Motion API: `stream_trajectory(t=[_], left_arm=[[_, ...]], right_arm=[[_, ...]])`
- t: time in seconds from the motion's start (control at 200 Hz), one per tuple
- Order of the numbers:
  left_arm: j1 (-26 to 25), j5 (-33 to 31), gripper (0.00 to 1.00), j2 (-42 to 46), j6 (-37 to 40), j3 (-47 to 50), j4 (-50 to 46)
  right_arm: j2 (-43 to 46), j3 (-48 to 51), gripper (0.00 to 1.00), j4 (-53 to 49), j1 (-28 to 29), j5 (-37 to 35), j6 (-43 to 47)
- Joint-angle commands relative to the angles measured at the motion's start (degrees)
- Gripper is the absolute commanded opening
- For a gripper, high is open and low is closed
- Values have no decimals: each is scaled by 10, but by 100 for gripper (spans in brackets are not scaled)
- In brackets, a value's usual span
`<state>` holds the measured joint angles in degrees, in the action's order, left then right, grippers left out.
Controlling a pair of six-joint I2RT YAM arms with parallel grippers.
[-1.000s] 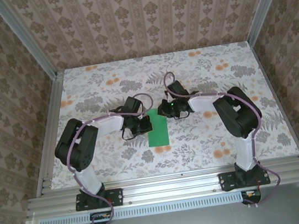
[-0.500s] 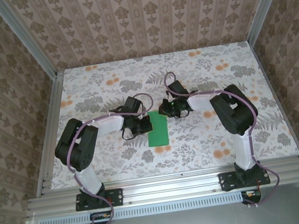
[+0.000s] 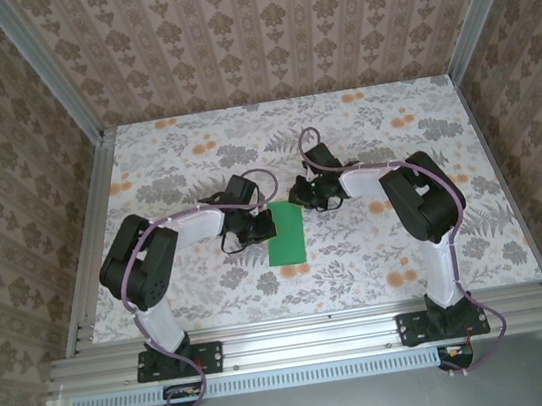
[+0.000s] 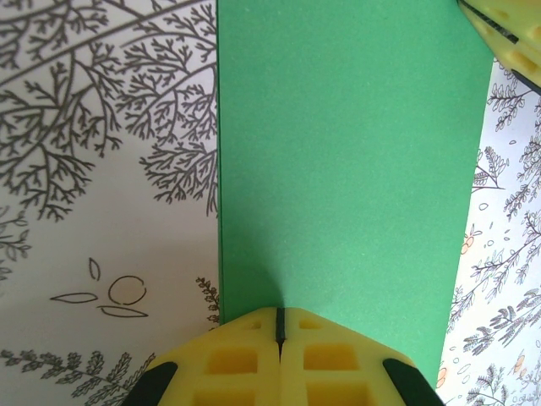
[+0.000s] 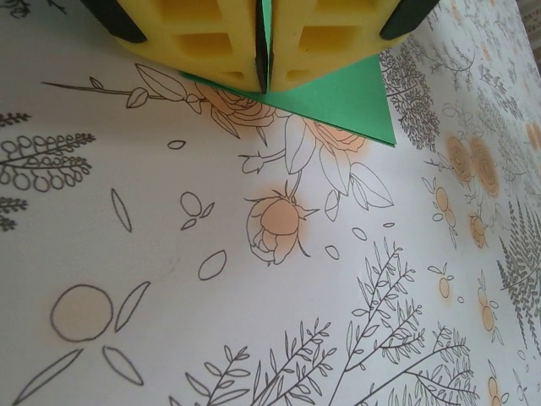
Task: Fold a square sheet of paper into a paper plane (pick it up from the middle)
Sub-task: Fold the square sheet of paper in half at the center of the table.
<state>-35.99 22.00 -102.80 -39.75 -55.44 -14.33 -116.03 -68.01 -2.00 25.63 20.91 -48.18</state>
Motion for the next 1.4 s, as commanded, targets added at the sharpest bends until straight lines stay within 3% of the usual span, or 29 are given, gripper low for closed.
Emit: stream_trajectory(t=[0.0, 0.18, 0.61, 0.83, 1.025, 1.265, 1.395], left_arm=[[-3, -49, 0, -30, 15, 19, -63], [-3, -49, 0, -31, 15, 19, -63], [-3, -49, 0, -31, 16, 14, -63], [-3, -48, 0, -29, 16, 11, -64], [-3, -49, 0, -29, 16, 9, -63], [-4, -48, 0, -25, 16, 5, -62], [-3, -48, 0, -24, 17, 3, -64]], right_arm=[[-17, -14, 13, -36, -10, -30, 3], [31, 1, 14, 24, -10, 12, -17], [-9, -22, 13, -28, -14, -27, -7], [75, -13, 15, -37, -12, -6, 25], [137, 75, 16, -25, 6, 54, 18], [84, 69, 14, 4, 19, 107, 15], [56, 46, 12, 7, 17, 95, 11]])
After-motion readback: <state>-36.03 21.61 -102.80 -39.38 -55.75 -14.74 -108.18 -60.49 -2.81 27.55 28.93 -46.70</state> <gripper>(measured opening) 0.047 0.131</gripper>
